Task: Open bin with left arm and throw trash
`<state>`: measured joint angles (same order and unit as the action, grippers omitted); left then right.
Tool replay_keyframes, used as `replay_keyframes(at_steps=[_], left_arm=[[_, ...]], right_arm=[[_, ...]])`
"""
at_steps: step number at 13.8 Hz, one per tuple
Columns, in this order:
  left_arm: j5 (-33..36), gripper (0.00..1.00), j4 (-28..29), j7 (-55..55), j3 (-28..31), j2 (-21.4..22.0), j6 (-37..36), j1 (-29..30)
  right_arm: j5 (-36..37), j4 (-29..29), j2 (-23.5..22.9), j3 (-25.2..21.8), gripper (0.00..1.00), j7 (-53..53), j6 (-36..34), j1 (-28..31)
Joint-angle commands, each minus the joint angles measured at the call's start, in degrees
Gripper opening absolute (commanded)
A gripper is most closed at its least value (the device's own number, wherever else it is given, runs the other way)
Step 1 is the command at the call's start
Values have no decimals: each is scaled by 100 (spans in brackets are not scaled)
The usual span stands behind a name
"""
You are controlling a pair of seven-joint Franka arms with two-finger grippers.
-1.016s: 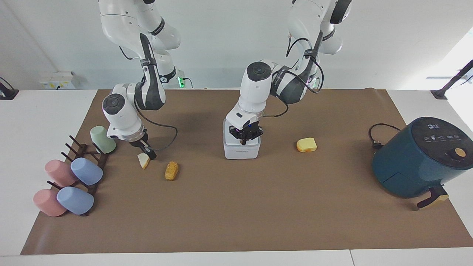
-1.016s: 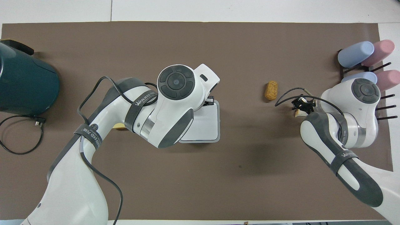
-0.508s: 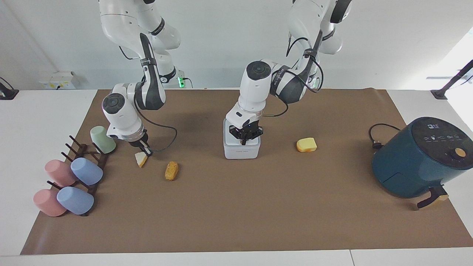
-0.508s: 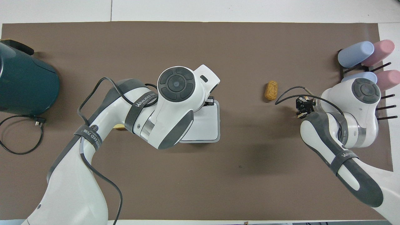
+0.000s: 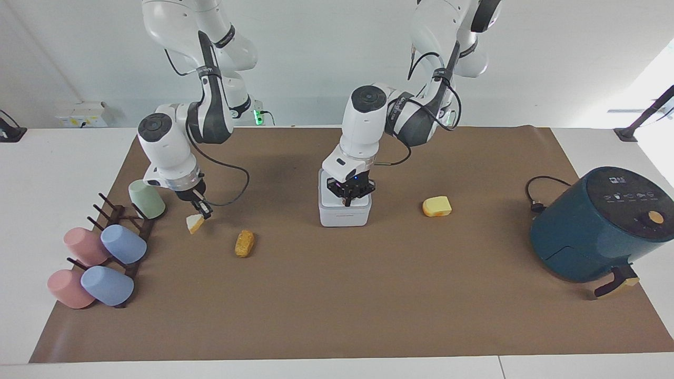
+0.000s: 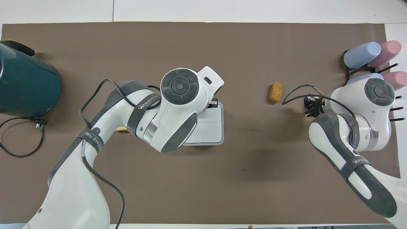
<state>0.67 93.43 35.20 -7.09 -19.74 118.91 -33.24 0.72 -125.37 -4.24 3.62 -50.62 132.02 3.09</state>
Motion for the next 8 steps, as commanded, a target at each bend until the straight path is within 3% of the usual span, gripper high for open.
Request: replay_keyframes(at_steps=[1, 4, 8], left_arm=[[-84, 0, 202, -31, 41, 663, -534, 142], [-207, 0, 202, -407, 50, 1085, -1087, 422], [-471, 0, 237, -1724, 59, 1630, -1870, 1248]], right_arm=[[-90, -57, 458, 60, 0, -27, -325, -19], [-90, -57, 845, 121, 0, 8, -676, -62], [-107, 196, 1022, 165, 0, -27, -940, -974]])
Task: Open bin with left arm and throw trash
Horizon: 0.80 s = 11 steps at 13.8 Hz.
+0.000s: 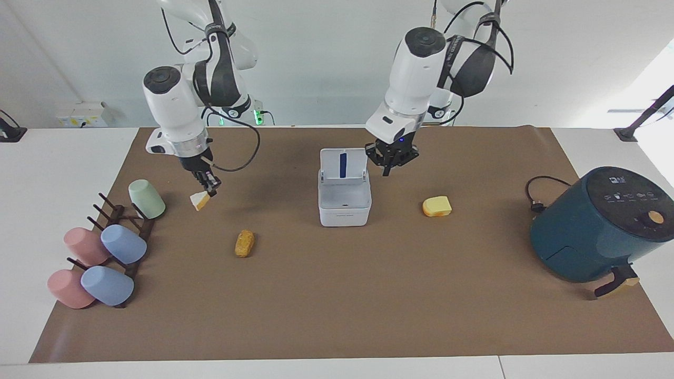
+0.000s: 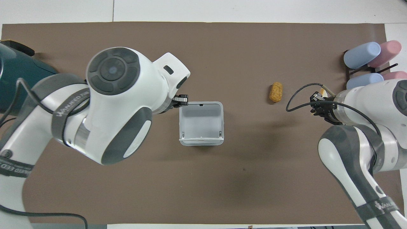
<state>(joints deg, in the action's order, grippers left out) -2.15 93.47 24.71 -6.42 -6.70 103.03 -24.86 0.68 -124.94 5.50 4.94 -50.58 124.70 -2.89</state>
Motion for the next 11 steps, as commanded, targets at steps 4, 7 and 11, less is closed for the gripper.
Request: replay_keyframes(at_steps=[4, 7, 11], left_arm=[[-198, 80, 793, -1748, 9, 563, -222, 1175], [-198, 100, 1461, -2268, 27, 634, 452, 1510], [-189, 100, 2342, -4004, 27, 530, 1771, 1765]], right_arm=[[-515, 242, 21, 33, 0, -75, -113, -1274], [-911, 321, -23, 33, 0, -75, 105, -1863], [-1271, 408, -163, 33, 0, -23, 544, -2426]])
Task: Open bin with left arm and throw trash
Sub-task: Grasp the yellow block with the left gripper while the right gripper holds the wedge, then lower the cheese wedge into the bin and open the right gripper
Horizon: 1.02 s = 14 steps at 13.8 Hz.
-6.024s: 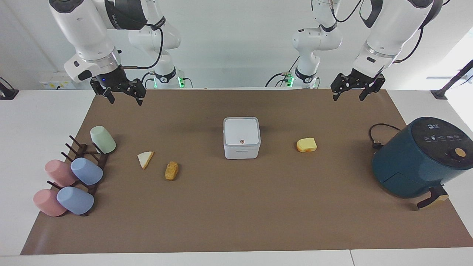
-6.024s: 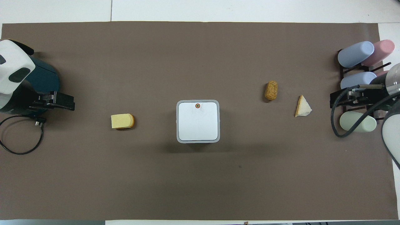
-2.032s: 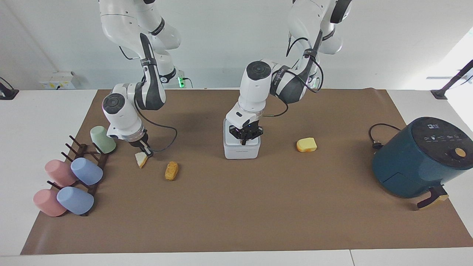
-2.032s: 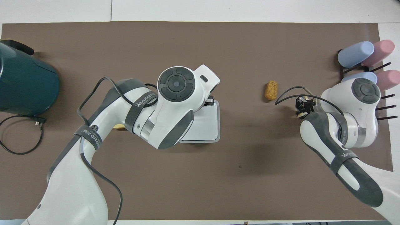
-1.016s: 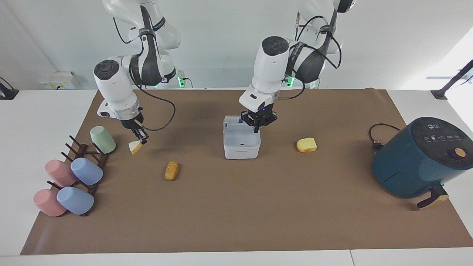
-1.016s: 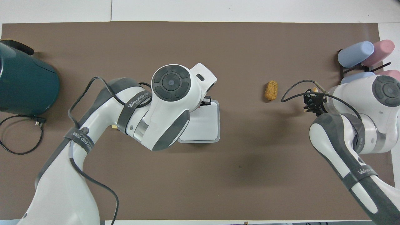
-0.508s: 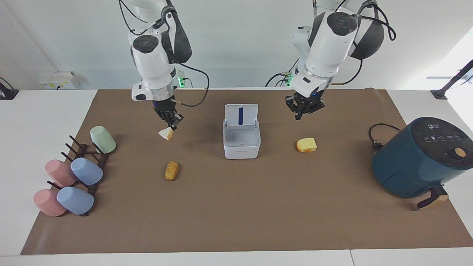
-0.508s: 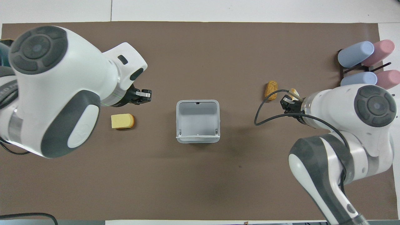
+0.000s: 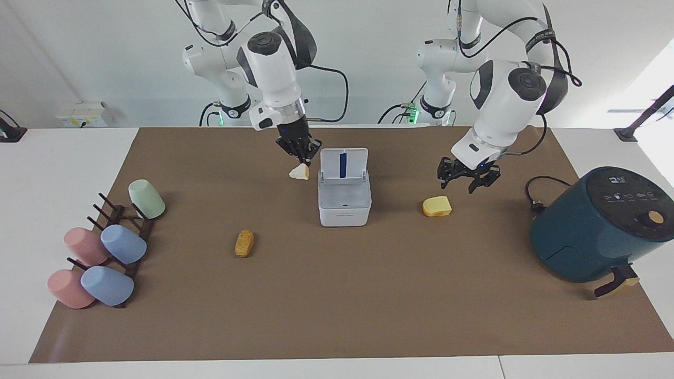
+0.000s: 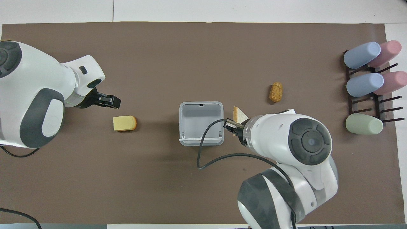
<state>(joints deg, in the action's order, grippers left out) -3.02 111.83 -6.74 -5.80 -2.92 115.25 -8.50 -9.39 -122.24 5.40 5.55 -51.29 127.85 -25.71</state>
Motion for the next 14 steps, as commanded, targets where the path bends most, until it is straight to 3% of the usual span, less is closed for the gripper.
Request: replay_keyframes(at_steps=[1, 3, 5, 14], left_arm=[[-103, 100, 515, -1159, -35, 91, 569, 121], [-94, 100, 602, -1416, -44, -84, 639, -19], [-103, 100, 1048, -1654, -35, -103, 1172, -300], [-41, 100, 1921, -1874, -35, -226, 2361, -398]], right_arm=[[-317, 182, -258, -19, 0, 66, 336, -163], [-353, 506, -574, -28, 0, 75, 433, -163], [-431, 674, -733, -19, 0, 75, 451, -163], [-836, 657, -734, -19, 0, 75, 548, -383]])
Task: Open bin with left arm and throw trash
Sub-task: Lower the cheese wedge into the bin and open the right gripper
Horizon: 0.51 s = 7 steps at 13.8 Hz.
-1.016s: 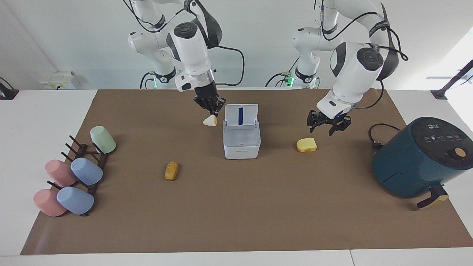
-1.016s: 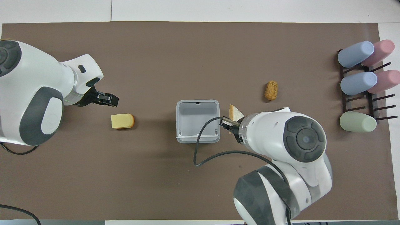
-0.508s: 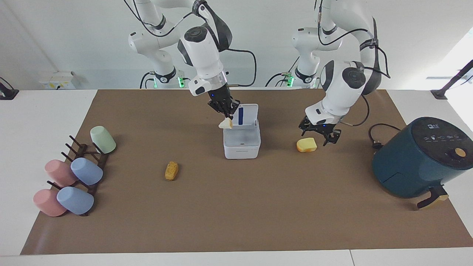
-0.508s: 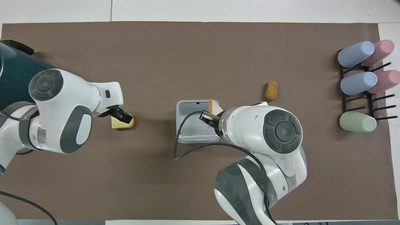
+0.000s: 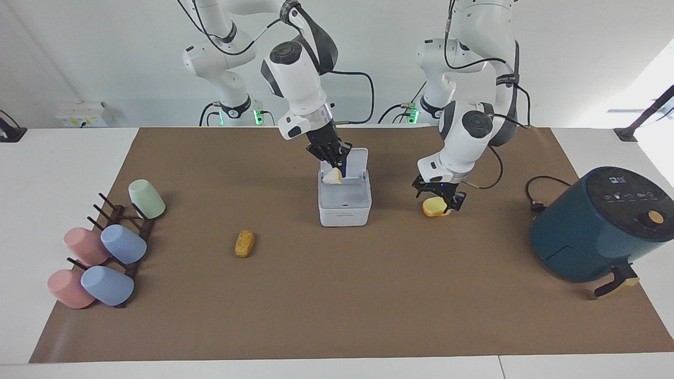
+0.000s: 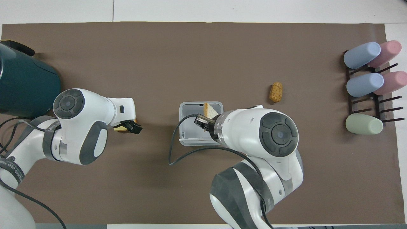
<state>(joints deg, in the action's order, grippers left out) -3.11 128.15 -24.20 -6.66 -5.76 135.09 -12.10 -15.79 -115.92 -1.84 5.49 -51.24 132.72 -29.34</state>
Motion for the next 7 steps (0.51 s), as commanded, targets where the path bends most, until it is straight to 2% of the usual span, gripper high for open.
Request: replay_keyframes(at_steps=[1, 2, 3, 4, 5, 7], left_arm=[[-32, 100, 307, -173, 51, 49, 396, -38], [-32, 100, 325, -278, 51, 49, 396, -38], [-32, 100, 368, -322, 51, 57, 396, -30], [-32, 100, 404, -331, 51, 57, 404, -30], [-32, 100, 404, -331, 51, 57, 405, -30], [-32, 100, 483, -331, 60, 57, 501, -38]], right_arm=[[-214, 34, -10, -5, 0, 71, 44, -19], [-266, 34, -10, -13, 13, 71, 53, -19], [-293, 34, -10, -5, 37, 62, 44, -28], [-293, 34, -10, -4, 67, 62, 53, -37], [-284, 34, -10, -4, 90, 79, 61, -37], [-284, 52, -10, -4, 92, 79, 61, -45]])
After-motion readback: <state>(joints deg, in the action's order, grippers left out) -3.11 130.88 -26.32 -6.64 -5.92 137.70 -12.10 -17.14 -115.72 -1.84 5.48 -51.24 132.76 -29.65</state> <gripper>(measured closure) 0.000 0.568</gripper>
